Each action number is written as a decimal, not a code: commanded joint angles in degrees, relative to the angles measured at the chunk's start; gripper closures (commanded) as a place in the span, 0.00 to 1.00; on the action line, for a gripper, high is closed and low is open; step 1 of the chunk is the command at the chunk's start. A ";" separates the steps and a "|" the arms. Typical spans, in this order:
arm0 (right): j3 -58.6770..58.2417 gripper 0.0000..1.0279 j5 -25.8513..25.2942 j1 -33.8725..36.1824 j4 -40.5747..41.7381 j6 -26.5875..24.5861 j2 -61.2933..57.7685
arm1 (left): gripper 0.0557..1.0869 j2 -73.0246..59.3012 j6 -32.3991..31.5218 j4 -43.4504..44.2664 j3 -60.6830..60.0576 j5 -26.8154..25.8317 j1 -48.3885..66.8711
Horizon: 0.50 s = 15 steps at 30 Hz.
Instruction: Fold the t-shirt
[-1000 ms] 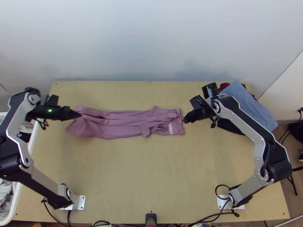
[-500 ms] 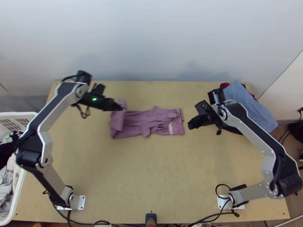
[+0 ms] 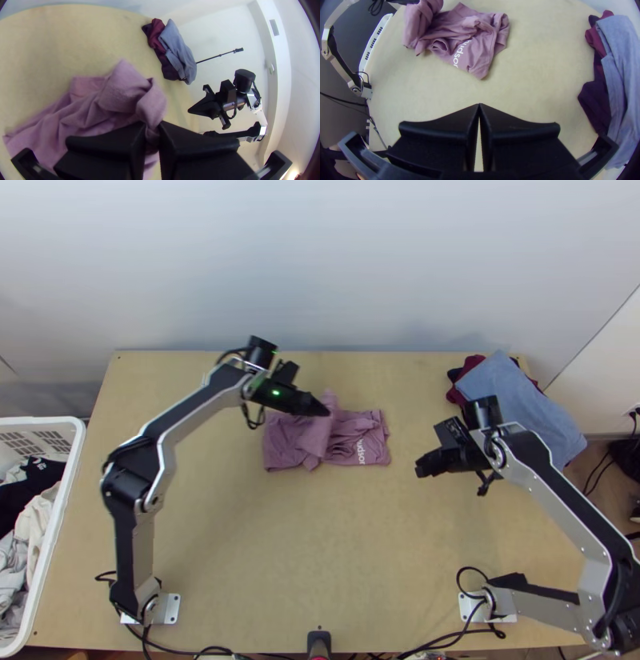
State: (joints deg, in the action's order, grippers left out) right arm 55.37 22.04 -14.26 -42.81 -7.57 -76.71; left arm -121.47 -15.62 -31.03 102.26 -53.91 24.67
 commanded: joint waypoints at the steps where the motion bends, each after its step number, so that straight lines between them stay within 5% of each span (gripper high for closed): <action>1: -2.99 0.96 -0.69 1.52 0.00 1.86 3.67 | 0.03 -7.47 -2.05 5.80 3.83 -0.58 3.81; 15: 0.52 0.96 -1.21 0.81 0.09 0.28 -0.72 | 0.05 -5.00 -3.19 1.23 11.91 -4.80 0.65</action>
State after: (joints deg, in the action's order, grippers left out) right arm 54.46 21.02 -12.99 -42.78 -6.26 -75.94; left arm -128.49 -18.55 -26.04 111.63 -57.47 27.88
